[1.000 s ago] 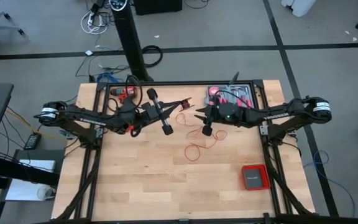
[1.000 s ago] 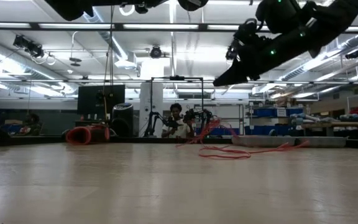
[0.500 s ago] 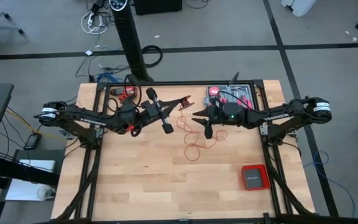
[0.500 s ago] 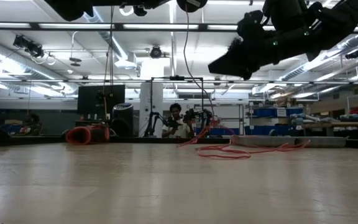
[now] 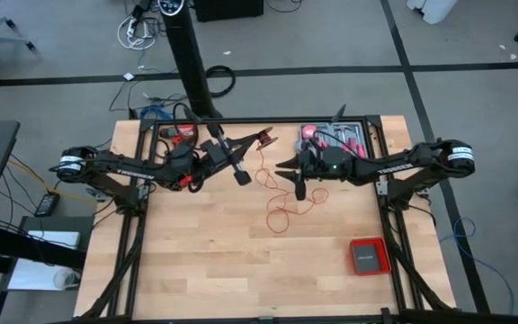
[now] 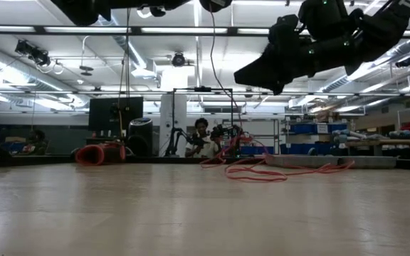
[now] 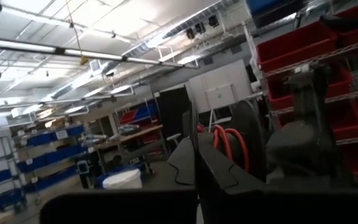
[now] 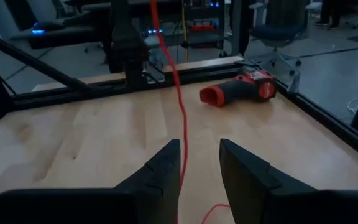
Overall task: Coil cords
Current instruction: Coil the red wire on the black spool
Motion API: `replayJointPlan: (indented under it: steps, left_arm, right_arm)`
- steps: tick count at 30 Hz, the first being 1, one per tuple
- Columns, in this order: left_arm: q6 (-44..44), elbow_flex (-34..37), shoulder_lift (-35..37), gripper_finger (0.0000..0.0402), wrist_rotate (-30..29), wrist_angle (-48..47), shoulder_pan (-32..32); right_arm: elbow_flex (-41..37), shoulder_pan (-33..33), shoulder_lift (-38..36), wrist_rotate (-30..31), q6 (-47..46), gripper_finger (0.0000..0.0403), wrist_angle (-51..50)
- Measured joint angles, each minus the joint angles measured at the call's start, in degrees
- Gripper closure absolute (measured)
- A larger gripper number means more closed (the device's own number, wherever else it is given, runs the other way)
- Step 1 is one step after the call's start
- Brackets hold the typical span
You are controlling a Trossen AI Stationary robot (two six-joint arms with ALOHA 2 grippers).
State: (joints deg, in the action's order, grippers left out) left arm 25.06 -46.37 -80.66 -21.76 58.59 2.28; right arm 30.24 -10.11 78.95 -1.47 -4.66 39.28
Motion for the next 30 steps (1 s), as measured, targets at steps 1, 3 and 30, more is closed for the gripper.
replayJointPlan:
  steps: [1, 3, 30]
  left_arm:
    - [0.02, 0.00, 0.00, 0.0401, 0.09, 0.19, -0.02]
    - [0.02, 0.00, 0.00, 0.0401, 0.54, 0.35, -0.04]
    - [0.00, 0.00, 0.00, 0.0401, 0.61, -0.13, -0.02]
  right_arm:
    - [0.00, -0.11, 0.88, -0.63, -0.48, 0.0292, 0.60]
    - [0.61, -0.17, 2.92, -2.27, -1.36, 0.0292, 1.45]
    - [10.27, -0.02, 9.20, -4.20, 6.82, 0.0310, -2.65]
